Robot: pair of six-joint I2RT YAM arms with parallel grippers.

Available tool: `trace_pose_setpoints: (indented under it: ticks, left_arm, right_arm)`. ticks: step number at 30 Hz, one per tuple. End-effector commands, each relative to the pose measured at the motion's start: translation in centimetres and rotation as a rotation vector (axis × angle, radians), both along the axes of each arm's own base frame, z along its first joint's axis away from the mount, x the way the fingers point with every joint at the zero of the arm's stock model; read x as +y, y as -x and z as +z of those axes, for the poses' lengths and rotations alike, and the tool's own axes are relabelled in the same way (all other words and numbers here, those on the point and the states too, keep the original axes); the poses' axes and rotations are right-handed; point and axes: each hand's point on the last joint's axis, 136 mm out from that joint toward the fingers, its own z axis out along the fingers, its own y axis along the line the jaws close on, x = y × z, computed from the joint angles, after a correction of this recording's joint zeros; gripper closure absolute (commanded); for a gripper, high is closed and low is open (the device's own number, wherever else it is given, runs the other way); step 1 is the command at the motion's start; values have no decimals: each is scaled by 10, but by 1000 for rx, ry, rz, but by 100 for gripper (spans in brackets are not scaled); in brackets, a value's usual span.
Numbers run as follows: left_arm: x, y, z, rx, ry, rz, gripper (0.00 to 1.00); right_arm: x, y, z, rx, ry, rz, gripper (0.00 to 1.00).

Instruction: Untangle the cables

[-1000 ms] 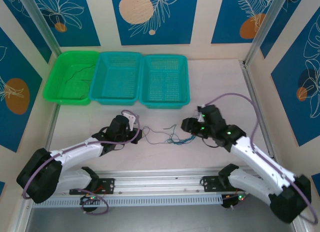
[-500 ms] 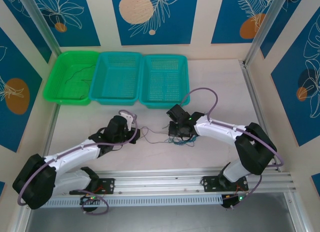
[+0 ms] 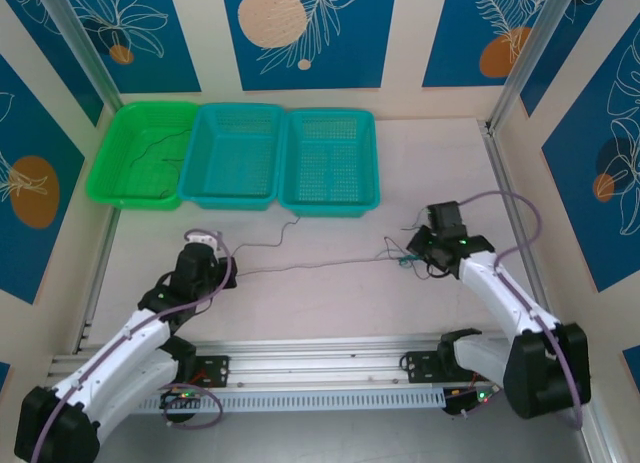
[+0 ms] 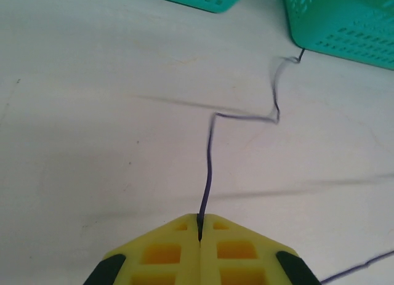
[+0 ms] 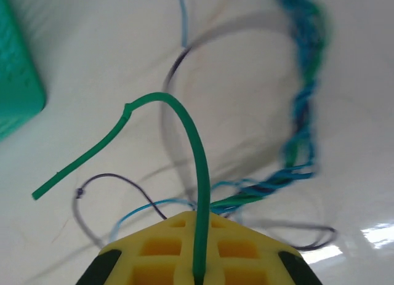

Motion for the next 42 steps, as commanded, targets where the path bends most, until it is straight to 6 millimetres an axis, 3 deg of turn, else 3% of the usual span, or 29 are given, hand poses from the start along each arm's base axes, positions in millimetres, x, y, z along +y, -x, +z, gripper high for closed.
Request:
trace_pose_setpoints:
  ticks: [1,6,10,11,15,16,18,22,27,32,36,39,42]
  left_arm:
    - [10,8,-13,47,-6,42,100]
    - [-10,3,-12,45,46,-45,98]
    - [-23,-3,8,4,79,-103,56]
    - [-22,-4,15,-12,79,-98,50]
    - [-33,-10,53,-141,134,-146,48]
    - [-43,-10,64,-176,161,-184,54]
    - [-65,-8,79,-227,190,-276,60]
    - [-127,6,100,-328,137,-534,60]
    - [-189,17,104,-422,45,-802,51]
    - [-224,13,102,-509,27,-941,45]
    - [-252,12,107,-592,55,-1029,33]
    - [-276,17,104,-625,88,-1128,28]
    - [-304,20,90,-614,96,-1211,24]
  right_arm:
    - [2,10,0,7,-79,55,100]
    - [44,7,14,-34,-211,228,100]
    - [68,6,26,-61,-247,299,100]
    - [70,6,29,-64,-249,304,100]
    - [78,4,41,-83,-261,332,100]
    - [80,4,45,-87,-268,340,100]
    - [85,4,53,-97,-291,357,100]
    - [97,5,77,-145,-339,416,100]
    - [109,13,112,-206,-332,513,100]
    - [119,28,145,-274,-358,590,100]
    - [128,38,168,-333,-404,661,100]
    - [130,42,177,-349,-413,681,100]
    - [129,44,182,-349,-409,675,100]
